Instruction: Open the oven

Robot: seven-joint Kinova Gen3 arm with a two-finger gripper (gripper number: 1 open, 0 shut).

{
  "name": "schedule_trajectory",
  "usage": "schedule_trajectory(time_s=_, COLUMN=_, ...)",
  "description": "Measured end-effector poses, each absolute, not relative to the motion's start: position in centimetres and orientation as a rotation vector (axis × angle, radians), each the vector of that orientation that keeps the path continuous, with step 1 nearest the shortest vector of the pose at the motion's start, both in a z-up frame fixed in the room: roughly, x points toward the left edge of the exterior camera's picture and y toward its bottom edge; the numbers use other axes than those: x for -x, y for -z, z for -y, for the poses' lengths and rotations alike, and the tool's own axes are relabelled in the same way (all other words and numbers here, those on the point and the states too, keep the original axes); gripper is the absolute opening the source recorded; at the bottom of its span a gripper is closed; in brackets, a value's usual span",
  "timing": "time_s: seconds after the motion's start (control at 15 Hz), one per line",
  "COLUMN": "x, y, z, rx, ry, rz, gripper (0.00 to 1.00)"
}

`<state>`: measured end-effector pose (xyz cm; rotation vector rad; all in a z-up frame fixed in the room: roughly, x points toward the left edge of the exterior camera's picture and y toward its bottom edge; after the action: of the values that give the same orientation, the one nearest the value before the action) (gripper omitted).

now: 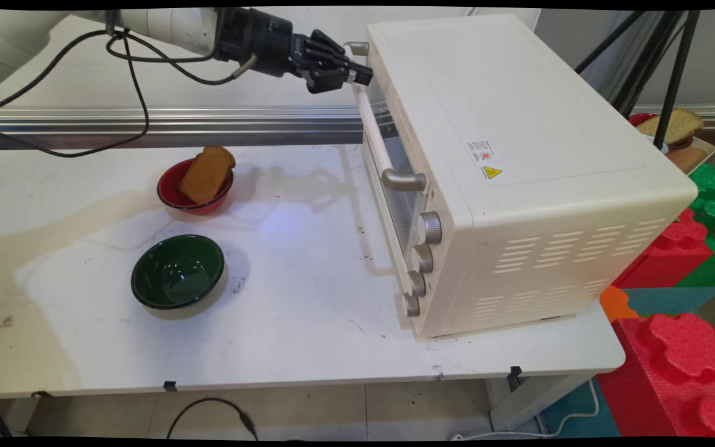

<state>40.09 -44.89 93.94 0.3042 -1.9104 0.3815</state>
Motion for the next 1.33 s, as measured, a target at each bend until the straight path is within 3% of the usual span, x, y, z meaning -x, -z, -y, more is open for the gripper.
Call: schedule_trajectory(time_s=1.33, x=-40.5, y=-92.2, z=45.0, rx=-0.233, ry=-0.398, rz=2.026, gripper=0.0)
